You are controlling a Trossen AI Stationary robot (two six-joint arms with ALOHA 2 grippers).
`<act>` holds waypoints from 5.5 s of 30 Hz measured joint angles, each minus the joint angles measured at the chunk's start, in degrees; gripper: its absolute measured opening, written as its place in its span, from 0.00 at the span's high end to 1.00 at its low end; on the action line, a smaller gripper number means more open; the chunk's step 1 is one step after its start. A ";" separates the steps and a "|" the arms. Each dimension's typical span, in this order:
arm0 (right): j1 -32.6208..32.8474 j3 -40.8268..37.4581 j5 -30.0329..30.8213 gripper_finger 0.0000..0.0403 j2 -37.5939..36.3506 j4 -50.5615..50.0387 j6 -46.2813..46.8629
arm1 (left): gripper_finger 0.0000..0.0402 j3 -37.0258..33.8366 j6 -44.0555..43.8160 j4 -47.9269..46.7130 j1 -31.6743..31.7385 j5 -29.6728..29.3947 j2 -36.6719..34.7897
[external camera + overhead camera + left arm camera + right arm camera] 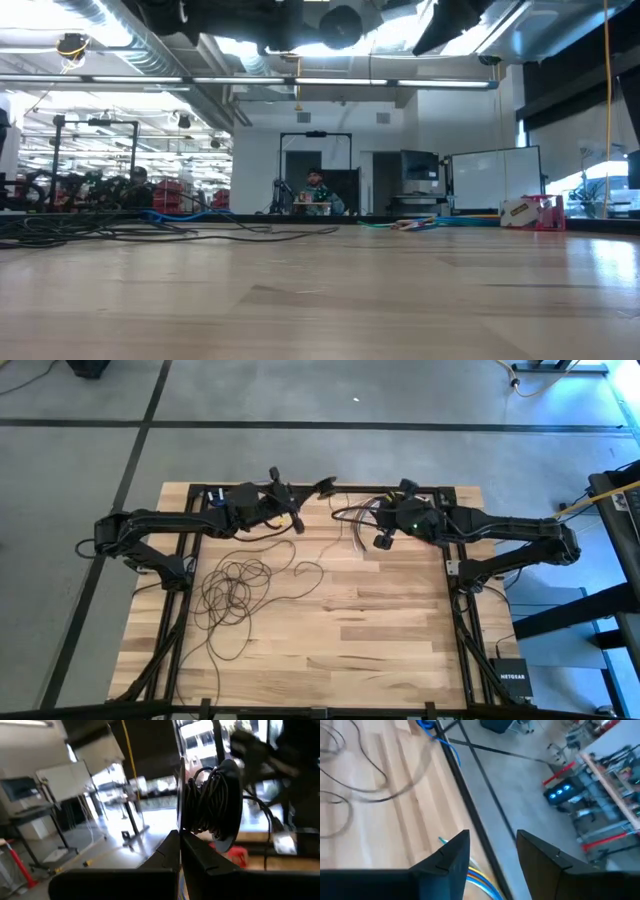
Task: Coiling cords
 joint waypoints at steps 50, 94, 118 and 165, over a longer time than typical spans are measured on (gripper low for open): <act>-7.02 -24.14 -30.40 0.59 4.78 48.07 8.36 | 1.00 0.10 4.23 -1.47 0.01 0.00 0.31; -7.74 -24.12 -15.29 0.99 12.43 59.56 -5.54 | 1.00 0.16 0.58 6.89 -2.92 12.96 0.26; -7.76 -24.14 -24.46 0.91 18.60 71.23 0.39 | 1.00 0.14 1.41 11.49 -1.76 12.98 4.00; 0.11 -24.16 -28.16 0.64 -3.15 57.04 -8.92 | 1.00 0.12 13.84 0.49 -2.83 27.61 3.69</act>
